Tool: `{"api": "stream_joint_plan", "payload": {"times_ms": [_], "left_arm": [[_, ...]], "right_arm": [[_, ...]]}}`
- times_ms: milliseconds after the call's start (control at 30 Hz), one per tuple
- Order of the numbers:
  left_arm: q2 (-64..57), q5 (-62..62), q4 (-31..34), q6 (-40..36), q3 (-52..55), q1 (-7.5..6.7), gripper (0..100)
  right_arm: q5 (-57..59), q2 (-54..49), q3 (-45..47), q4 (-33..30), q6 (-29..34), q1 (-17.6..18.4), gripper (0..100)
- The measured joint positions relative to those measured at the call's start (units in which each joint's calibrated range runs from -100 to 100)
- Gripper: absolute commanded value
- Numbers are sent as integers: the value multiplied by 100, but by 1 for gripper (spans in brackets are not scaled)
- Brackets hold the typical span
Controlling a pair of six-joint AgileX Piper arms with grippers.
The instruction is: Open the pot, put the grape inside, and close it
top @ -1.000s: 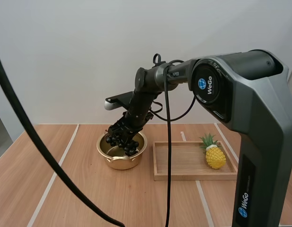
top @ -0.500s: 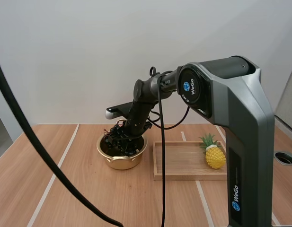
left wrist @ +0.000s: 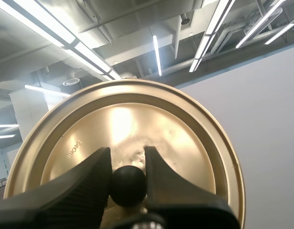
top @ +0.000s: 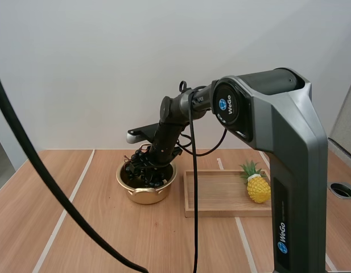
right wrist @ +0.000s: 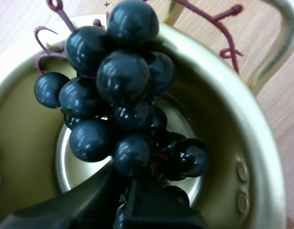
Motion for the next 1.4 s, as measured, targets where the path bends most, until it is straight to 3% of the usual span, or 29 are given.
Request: {"api": "stream_joint_plan", "payload": {"times_ms": [33, 67, 167, 233, 267, 667, 1400], "left_arm": [[0, 0, 0, 0, 0, 0, 1], [0, 0, 0, 0, 0, 0, 1], [0, 0, 0, 0, 0, 0, 1], [0, 0, 0, 0, 0, 0, 1], [0, 0, 0, 0, 0, 0, 1], [0, 18, 0, 2, 0, 0, 1], [0, 388, 0, 112, 0, 0, 1]], "right_arm": [[0, 0, 0, 0, 49, 0, 5], [-7, 0, 0, 0, 83, 0, 16], [-7, -11, 0, 11, 168, 0, 57], [-7, -56, 0, 11, 189, 0, 91], [31, -88, 0, 11, 203, 0, 100], [137, -628, 53, -11, 41, 0, 100], [-264, -667, 53, -11, -140, 0, 100]]}}
